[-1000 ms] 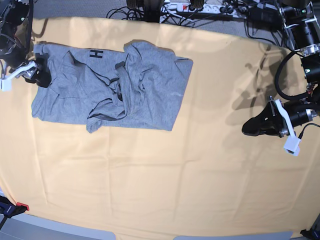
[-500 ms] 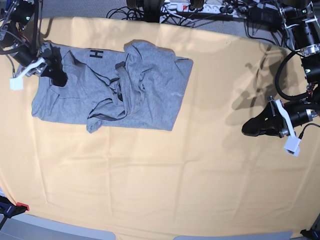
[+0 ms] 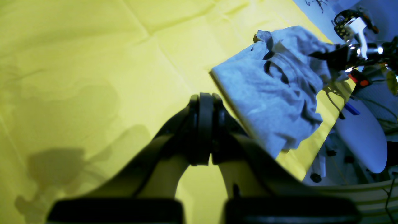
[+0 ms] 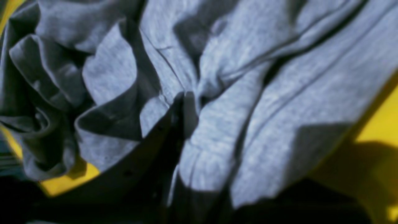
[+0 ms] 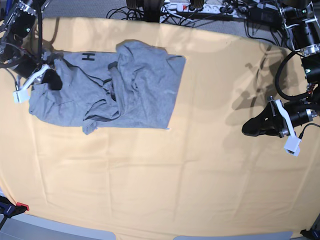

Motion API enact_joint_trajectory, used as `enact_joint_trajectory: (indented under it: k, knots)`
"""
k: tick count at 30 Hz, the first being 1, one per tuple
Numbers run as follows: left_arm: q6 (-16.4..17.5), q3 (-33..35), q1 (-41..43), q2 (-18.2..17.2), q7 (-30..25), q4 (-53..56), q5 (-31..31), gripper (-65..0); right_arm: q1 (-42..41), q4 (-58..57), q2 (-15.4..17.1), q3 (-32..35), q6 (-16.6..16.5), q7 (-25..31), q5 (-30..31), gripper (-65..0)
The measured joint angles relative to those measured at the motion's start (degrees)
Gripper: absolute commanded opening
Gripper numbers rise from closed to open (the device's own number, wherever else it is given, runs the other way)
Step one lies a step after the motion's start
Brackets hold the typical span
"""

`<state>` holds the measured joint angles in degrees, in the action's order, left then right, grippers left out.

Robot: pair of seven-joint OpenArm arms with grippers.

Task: Layout the t-shirt on the table in an organized manner, then fold the t-shirt properly
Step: 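Withdraw the left gripper and release the shirt end with the right gripper, then grasp the grey shirt's folded end with the right gripper and flip it over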

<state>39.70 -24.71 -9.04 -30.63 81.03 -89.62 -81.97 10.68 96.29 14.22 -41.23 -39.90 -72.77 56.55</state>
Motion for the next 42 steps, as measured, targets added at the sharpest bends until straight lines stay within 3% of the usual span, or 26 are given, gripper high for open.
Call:
enact_joint_trajectory:
  k: [7,12,17,23,26,29,34,39,42]
  knots:
    - [0.0,0.0,0.0,0.0,0.0,0.0,-0.1,-65.0,2.4,15.3,1.9,-1.5,0.0,-0.4,-4.2,-65.0]
    - [0.0,0.0,0.0,0.0,0.0,0.0,-0.1,-65.0,6.3,27.9,1.5,-1.6,0.0,-0.7,-1.4,-65.0]
    - [0.0,0.0,0.0,0.0,0.0,0.0,-0.1,-65.0,7.4,38.2,-2.0,-1.6,0.0,-0.7,6.7,-65.0]
    - [0.0,0.0,0.0,0.0,0.0,0.0,-0.1,-65.0,7.4,37.9,-7.1,-0.9,0.0,-1.5,15.2,-65.0]
    - [0.0,0.0,0.0,0.0,0.0,0.0,-0.1,-65.0,7.4,37.9,-9.4,3.9,0.0,-1.2,15.9,-65.0]
    - [0.0,0.0,0.0,0.0,0.0,0.0,-0.1,-65.0,7.2,37.9,-9.6,10.9,0.0,-1.2,15.9,-65.0]
    - [0.0,0.0,0.0,0.0,0.0,0.0,0.3,-65.0,5.9,37.9,-9.4,22.6,0.0,-1.2,8.0,-65.0]
    - [0.0,0.0,0.0,0.0,0.0,0.0,0.3,-65.0,2.6,37.9,-9.3,33.6,0.0,-0.7,4.5,-65.0]
    - [0.0,0.0,0.0,0.0,0.0,0.0,0.3,-65.0,0.1,34.9,-9.2,39.5,0.0,2.7,1.9,-62.6]
